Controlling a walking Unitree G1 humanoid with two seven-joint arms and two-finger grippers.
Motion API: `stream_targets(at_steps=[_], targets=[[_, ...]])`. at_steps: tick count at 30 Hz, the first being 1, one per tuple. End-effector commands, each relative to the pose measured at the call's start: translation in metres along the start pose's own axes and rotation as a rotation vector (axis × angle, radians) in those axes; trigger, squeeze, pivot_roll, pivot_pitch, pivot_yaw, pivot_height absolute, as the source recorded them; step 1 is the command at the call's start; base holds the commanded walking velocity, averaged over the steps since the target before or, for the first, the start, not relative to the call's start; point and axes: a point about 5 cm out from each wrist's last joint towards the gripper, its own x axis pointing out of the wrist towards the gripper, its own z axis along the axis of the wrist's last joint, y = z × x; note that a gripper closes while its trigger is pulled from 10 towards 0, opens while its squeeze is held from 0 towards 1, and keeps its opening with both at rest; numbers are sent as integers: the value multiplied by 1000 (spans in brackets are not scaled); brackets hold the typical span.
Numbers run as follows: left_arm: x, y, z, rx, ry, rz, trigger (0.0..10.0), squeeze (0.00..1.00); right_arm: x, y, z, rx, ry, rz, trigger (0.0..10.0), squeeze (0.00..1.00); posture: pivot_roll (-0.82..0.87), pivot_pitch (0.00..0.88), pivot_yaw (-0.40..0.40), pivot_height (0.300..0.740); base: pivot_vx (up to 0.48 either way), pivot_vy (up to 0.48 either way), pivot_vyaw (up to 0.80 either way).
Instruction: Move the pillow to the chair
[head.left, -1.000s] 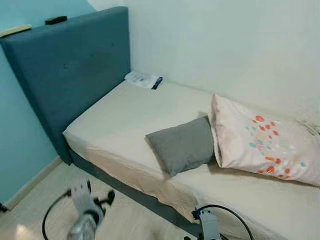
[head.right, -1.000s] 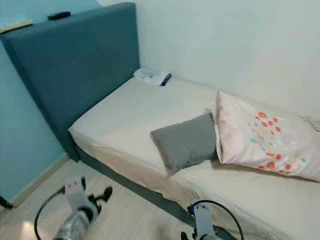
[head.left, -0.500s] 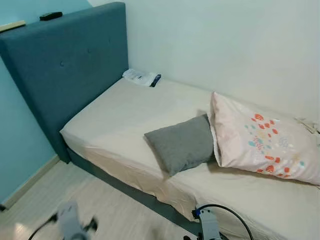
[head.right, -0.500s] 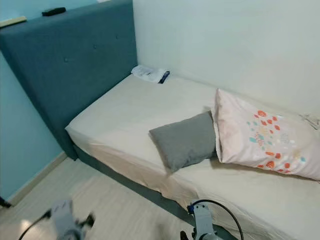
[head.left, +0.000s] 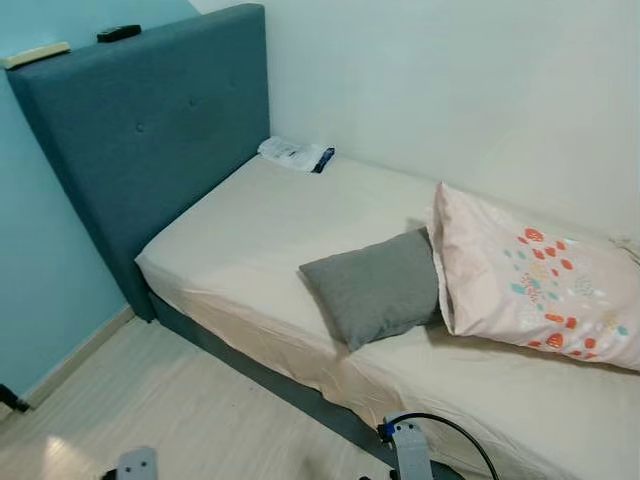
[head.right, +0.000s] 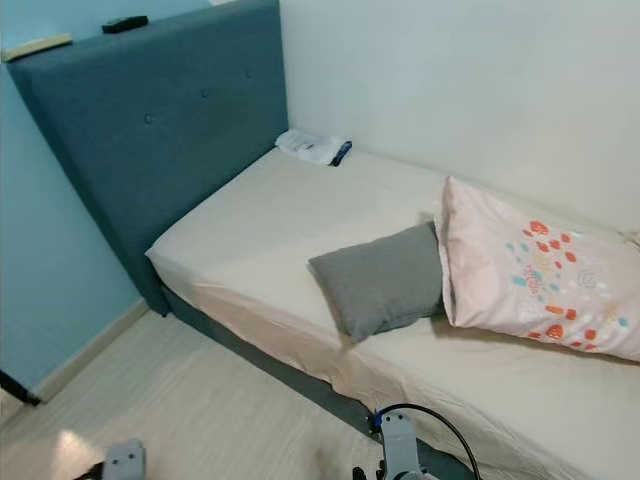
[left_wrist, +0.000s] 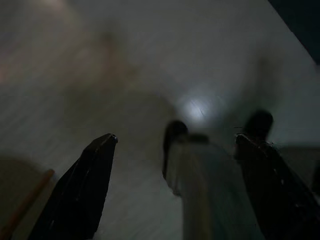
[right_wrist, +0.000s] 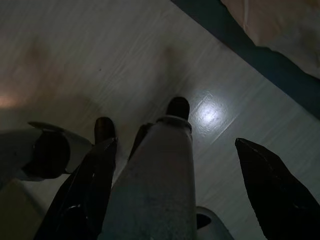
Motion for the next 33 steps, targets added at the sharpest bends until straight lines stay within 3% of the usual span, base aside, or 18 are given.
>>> stream_targets(at_steps=[1, 2, 4, 12, 18, 23, 33], targets=[[-1, -3, -9, 38, 40, -23, 10000, 0, 0, 0, -4, -9, 10, 1, 10000, 0, 14, 76, -41, 740, 0, 0, 0], [-2, -9, -14, 114, 68, -52, 10000, 0, 0, 0, -4, -13, 12, -1, 10000, 0, 15, 82, -40, 740, 0, 0, 0], [-4, -15, -20, 174, 92, -66, 10000, 0, 0, -1, -5, -8, 16, -9, 10000, 0, 10, 92, -36, 740, 0, 0, 0], [-4, -19, -20, 236, 90, -96, 10000, 0, -1, -2, -8, -21, 37, -14, 10000, 0, -2, 76, -36, 740, 0, 0, -92], [-3, -20, -16, 209, 77, -117, 10000, 0, -2, -7, -8, -19, 36, -24, 10000, 0, -2, 56, -38, 740, 0, 0, -643], [-2, -22, -12, 137, 78, -151, 10000, 0, -1, -5, -3, -12, 17, -21, 10000, 0, 1, 58, -33, 740, 0, 0, 0], [-2, -23, -13, 71, 88, -149, 10000, 0, -1, -2, -5, -26, 22, -13, 10000, 0, 9, 61, -42, 740, 0, 0, 0]])
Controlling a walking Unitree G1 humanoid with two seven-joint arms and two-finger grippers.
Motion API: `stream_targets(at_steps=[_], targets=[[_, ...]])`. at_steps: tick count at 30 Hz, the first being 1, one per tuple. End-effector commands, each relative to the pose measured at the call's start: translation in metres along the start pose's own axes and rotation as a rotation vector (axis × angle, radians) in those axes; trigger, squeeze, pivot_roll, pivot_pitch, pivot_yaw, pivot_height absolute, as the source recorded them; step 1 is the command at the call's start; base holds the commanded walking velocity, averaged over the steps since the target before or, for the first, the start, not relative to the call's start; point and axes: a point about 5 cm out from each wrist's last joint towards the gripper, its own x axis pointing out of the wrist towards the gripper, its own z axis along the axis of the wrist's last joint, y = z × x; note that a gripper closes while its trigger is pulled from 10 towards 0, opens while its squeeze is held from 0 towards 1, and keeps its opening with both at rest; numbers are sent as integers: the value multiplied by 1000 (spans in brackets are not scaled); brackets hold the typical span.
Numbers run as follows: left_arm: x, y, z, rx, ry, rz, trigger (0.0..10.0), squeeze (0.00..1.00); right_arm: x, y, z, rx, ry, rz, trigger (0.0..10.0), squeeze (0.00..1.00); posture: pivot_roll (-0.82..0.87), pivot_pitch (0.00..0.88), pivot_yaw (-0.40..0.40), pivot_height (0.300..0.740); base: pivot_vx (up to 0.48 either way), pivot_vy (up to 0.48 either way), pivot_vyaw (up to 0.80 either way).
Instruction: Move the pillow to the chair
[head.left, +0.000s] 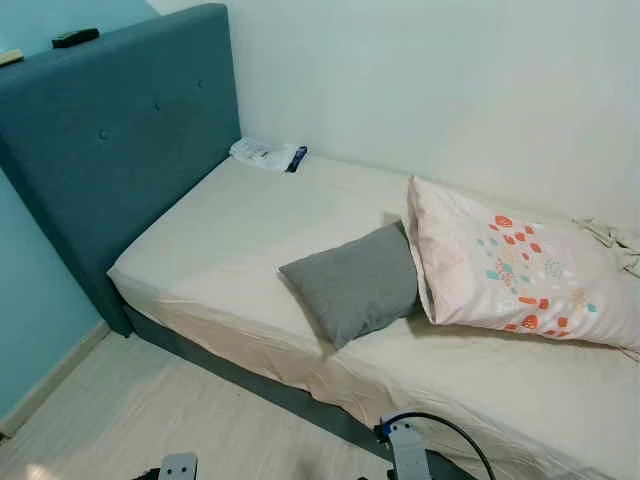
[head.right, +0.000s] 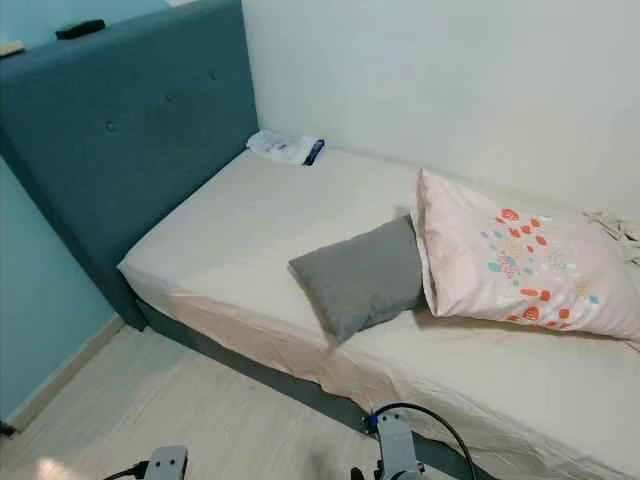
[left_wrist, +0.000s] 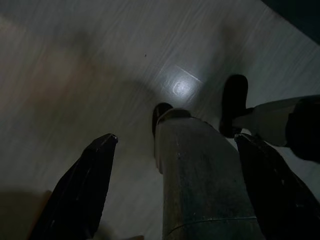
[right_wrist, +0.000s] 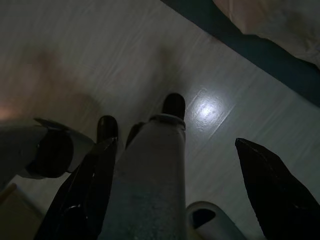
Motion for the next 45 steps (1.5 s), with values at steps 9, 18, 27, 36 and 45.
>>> stream_targets(at_steps=[9, 18, 27, 36, 45], targets=[[-3, 7, -13, -22, 67, 71, 10000, 0, -2, -10, -5, -164, 20, -105, 10000, 0, -1, 66, -40, 740, 0, 0, 0], [-2, 8, -9, 6, 22, 96, 10000, 0, -3, -14, -3, -95, -1, -121, 10000, 0, -7, 88, -29, 740, 0, 0, 0], [-2, 7, -7, -5, 39, 57, 10000, 0, -3, -14, -3, -77, 2, -59, 10000, 0, 2, 99, -34, 740, 0, 0, 235], [-3, 11, -10, -57, 43, 59, 10000, 0, -4, -16, -6, -46, 3, -102, 10000, 0, -2, 105, -12, 740, 0, 0, 274], [-4, 13, -13, -120, 47, 49, 10000, 0, -5, -18, -12, -50, 11, -105, 10000, 0, -12, 107, -21, 740, 0, 0, 0]])
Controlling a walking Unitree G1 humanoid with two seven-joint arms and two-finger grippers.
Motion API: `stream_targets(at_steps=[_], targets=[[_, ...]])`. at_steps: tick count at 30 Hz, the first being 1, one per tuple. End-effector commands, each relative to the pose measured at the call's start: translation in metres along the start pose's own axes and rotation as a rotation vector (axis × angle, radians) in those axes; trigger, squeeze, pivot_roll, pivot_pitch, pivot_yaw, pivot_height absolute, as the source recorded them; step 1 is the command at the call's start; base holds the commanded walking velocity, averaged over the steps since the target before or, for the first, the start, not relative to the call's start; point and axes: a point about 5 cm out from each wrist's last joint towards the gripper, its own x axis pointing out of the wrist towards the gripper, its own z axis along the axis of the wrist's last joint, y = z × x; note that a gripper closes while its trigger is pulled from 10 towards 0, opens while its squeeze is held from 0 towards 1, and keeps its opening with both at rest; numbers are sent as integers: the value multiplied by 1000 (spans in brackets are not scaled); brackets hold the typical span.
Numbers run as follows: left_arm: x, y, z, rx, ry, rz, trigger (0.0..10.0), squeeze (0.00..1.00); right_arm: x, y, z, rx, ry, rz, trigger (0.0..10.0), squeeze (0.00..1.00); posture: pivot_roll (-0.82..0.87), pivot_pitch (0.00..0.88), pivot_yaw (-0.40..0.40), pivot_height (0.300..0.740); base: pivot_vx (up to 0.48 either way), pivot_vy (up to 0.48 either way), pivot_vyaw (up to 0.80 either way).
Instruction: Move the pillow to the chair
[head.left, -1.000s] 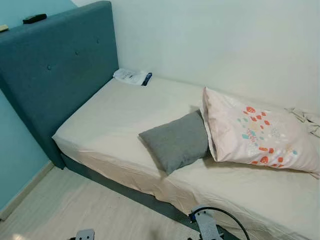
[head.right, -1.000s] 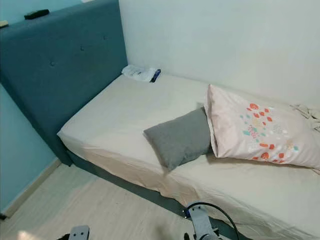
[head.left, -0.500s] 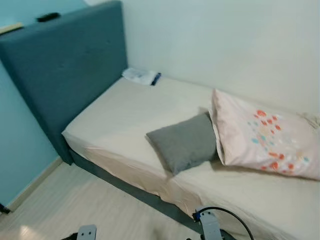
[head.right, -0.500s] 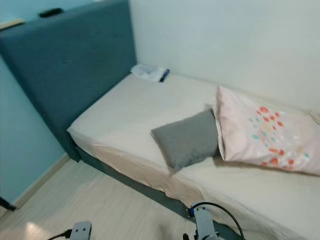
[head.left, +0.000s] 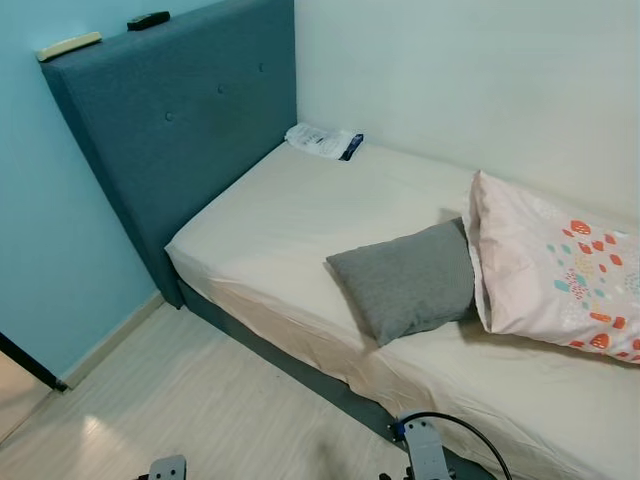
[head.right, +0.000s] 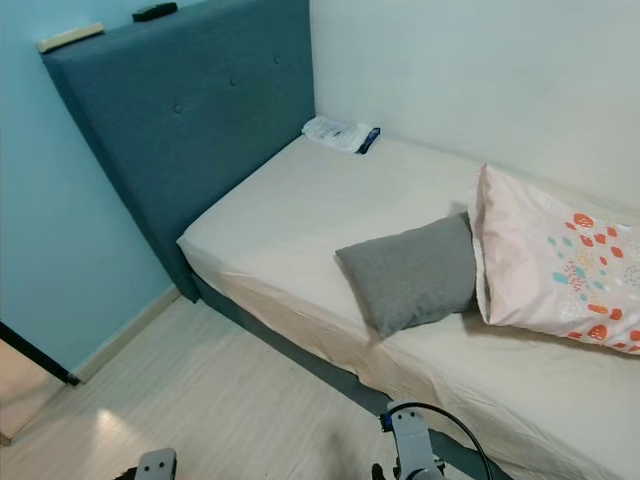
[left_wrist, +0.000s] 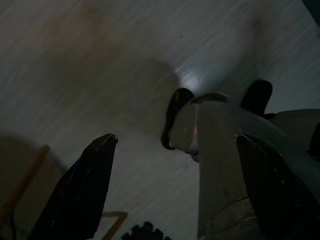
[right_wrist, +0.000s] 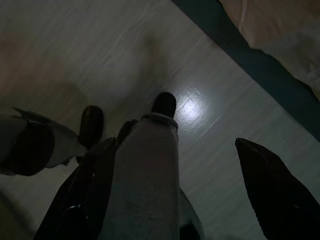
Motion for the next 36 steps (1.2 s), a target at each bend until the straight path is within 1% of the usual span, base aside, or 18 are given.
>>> stream_targets(at_steps=[1, 3, 11, 17, 30, 32, 36], targets=[[-1, 4, -7, -16, 30, 9, 10000, 0, 0, 1, -6, -12, 16, 6, 10000, 0, -12, 107, -21, 740, 0, 0, 0], [-1, 3, -7, -11, 37, 0, 10000, 0, -1, -1, -4, -4, 9, 0, 10000, 0, -19, 105, -19, 740, 0, -296, 0], [0, -1, -5, -20, 37, -11, 10000, 0, -1, -1, -3, -1, 4, 2, 10000, 0, -20, 101, -24, 740, 0, -306, 0], [0, -3, -7, -50, 43, -26, 10000, 0, 0, 0, -4, -3, 9, 7, 10000, 0, -17, 100, -27, 740, 0, -442, 0], [-1, -2, -8, -57, 46, -26, 10000, 0, 0, 1, -4, -5, 10, 11, 10000, 0, -19, 97, -33, 740, 0, -425, 0], [-1, -2, -8, -69, 44, -29, 10000, 0, 0, 2, -3, -7, 9, 12, 10000, 0, -20, 95, -33, 740, 0, 0, 0], [-1, -4, -8, -67, 44, -30, 10000, 0, 0, 1, -3, -6, 9, 12, 10000, 0, -23, 97, -32, 740, 0, 0, 0]])
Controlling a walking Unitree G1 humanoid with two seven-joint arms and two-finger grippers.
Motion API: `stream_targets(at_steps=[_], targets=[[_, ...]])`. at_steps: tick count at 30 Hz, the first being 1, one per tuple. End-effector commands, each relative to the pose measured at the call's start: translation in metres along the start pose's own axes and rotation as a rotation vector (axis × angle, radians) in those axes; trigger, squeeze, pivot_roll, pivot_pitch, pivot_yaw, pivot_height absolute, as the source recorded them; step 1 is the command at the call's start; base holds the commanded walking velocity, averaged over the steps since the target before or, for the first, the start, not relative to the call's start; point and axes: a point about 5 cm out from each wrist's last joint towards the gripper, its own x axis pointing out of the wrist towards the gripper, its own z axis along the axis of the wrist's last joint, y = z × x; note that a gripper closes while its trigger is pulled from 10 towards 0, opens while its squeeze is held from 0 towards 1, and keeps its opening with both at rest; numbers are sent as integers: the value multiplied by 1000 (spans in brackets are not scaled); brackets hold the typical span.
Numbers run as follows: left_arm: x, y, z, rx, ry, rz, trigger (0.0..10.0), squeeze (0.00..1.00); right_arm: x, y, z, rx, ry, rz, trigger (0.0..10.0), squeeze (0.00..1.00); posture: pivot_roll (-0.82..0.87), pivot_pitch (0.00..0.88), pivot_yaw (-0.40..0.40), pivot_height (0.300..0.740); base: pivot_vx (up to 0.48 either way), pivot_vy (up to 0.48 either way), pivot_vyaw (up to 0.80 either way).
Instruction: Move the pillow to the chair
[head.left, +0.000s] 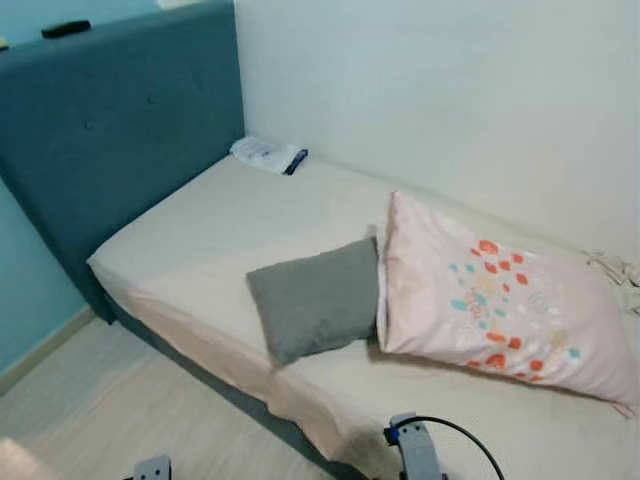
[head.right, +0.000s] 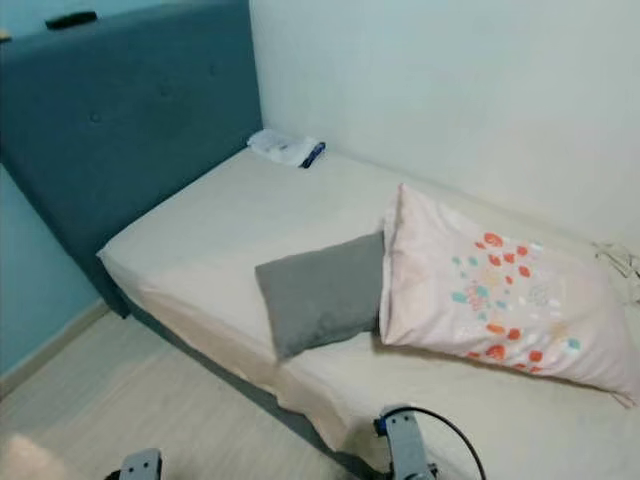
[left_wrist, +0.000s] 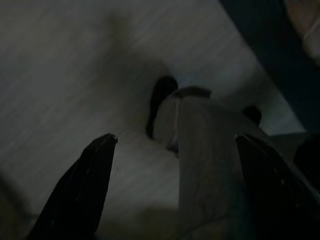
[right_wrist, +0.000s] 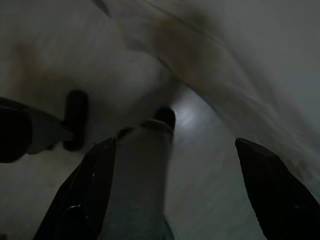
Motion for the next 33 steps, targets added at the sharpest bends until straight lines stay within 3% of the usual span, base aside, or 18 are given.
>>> stream_targets(at_steps=[1, 5, 10, 15, 17, 18, 21, 25, 26, 33], targets=[[-1, -3, -10, -1, 38, -9, 10000, 0, 0, 4, -4, -4, 16, 9, 10000, 0, -23, 97, -32, 740, 0, 0, 0], [-1, -4, -10, 2, 38, -11, 10000, 0, 0, 3, -3, -1, 11, 6, 10000, 0, -26, 99, -35, 740, 0, 0, 0], [-1, -5, -10, -1, 31, -16, 10000, 0, 0, -2, 5, 72, -34, -6, 10000, 0, -28, 92, -37, 740, 0, 0, 0], [-1, -5, -8, -8, 21, -18, 10000, 0, 1, -5, 35, 209, -151, 8, 10000, 0, -32, 89, -38, 740, 0, 0, 0], [-1, -4, -8, -14, 19, -16, 10000, 0, 1, -4, 64, 271, -249, 38, 10000, 0, -35, 80, -37, 740, 0, 0, 0], [-1, -4, -8, -14, 19, -16, 10000, 0, 1, -4, 64, 271, -249, 38, 10000, 0, -35, 80, -37, 740, 0, 0, 0], [-1, -5, -7, -16, 15, -19, 10000, 0, -3, 0, 106, 296, -384, 86, 10000, 0, -38, 80, -37, 740, 0, 0, 0], [0, -7, -6, -19, 10, -26, 10000, 0, -7, 0, 129, 309, -458, 102, 10000, 0, -39, 78, -40, 740, 0, 0, 0], [0, -9, -5, -22, 7, -31, 10000, 0, -11, -3, 144, 350, -510, 114, 10000, 0, -39, 79, -45, 740, 0, 0, 0], [0, -12, -7, -27, 9, -36, 10000, 0, -21, -10, 173, 382, -600, 173, 10000, 0, -45, 78, -52, 740, 0, 0, -229]])
